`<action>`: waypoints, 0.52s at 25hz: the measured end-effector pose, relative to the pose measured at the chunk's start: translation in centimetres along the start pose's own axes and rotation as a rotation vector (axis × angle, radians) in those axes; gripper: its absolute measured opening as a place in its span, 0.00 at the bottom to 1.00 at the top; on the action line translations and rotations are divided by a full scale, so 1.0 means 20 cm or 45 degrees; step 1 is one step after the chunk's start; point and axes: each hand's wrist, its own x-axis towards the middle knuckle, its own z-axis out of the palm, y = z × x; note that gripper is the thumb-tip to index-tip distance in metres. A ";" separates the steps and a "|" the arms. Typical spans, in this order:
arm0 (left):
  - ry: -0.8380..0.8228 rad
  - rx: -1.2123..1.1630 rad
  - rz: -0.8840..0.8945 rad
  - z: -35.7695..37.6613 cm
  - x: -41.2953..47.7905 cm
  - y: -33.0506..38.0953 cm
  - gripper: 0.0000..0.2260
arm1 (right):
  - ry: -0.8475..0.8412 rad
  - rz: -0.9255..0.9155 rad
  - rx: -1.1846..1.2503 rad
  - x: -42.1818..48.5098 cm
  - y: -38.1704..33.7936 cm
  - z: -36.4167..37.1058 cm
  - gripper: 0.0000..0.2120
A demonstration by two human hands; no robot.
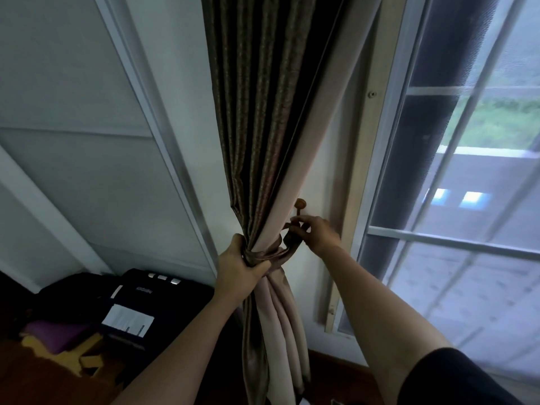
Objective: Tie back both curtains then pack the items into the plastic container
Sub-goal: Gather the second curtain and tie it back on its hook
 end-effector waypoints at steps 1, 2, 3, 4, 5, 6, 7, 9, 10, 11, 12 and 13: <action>0.001 0.003 0.001 0.00 0.00 0.00 0.14 | 0.013 0.023 0.005 0.00 0.00 0.01 0.14; 0.002 0.007 0.003 0.00 0.00 0.00 0.14 | 0.028 0.044 0.001 0.00 0.01 0.01 0.14; -0.002 0.010 0.006 0.01 0.00 0.00 0.14 | 0.049 0.058 -0.026 0.00 0.01 0.03 0.14; -0.012 0.008 0.010 0.02 0.00 -0.01 0.15 | 0.071 0.074 -0.078 0.00 0.00 0.04 0.13; -0.021 0.004 0.016 0.03 0.01 0.00 0.15 | 0.089 0.094 -0.144 0.01 -0.01 0.04 0.13; -0.028 -0.001 0.021 0.05 0.01 0.01 0.15 | 0.094 0.121 -0.206 0.02 -0.03 0.04 0.12; -0.033 -0.007 0.020 0.06 0.01 0.01 0.15 | 0.094 0.132 -0.258 0.03 -0.05 0.03 0.12; -0.030 -0.033 0.014 0.08 -0.01 0.02 0.17 | 0.009 0.077 -0.350 0.02 -0.06 0.03 0.14; -0.019 -0.046 0.013 0.09 -0.03 0.02 0.18 | -0.080 0.017 -0.351 0.00 -0.04 0.02 0.17; -0.011 -0.048 0.012 0.10 -0.05 0.02 0.19 | -0.149 -0.039 -0.313 -0.05 0.00 0.03 0.20; -0.013 -0.043 0.008 0.12 -0.08 0.02 0.20 | -0.169 -0.064 -0.226 -0.12 0.04 0.03 0.23; -0.015 -0.029 -0.001 0.14 -0.12 0.03 0.20 | -0.120 -0.085 -0.088 -0.21 0.08 0.02 0.23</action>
